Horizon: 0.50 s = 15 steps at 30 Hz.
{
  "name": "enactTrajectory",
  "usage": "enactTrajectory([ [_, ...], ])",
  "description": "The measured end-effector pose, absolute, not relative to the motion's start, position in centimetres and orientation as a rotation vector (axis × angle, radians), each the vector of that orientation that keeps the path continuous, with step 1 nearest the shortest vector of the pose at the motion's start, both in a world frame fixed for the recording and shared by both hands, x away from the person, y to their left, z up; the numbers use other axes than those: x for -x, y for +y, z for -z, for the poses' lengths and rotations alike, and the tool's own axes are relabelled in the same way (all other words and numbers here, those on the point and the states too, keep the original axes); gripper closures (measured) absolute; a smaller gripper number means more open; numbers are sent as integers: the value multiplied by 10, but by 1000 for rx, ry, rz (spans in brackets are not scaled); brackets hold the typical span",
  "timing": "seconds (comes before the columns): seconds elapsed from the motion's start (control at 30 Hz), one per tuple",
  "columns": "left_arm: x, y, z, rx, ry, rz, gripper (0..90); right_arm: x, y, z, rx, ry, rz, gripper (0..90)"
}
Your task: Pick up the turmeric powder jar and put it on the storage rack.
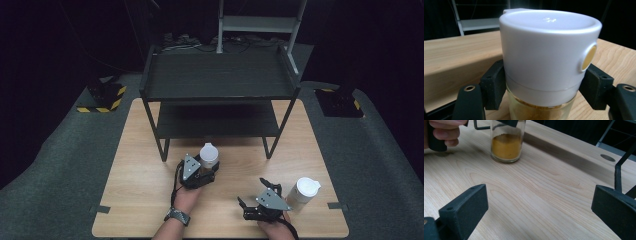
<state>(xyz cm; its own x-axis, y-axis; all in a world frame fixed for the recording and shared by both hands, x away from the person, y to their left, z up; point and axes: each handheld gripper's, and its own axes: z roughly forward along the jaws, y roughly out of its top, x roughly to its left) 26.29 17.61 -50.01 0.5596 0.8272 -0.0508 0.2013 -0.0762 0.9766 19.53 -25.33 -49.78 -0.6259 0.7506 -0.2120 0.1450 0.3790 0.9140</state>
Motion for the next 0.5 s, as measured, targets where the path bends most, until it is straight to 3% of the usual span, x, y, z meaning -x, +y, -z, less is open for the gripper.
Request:
enactTrajectory([
  [0.5,-235,191,486,-1591,853,-684,306,-195,-253,498,-759,2016,-1245,1],
])
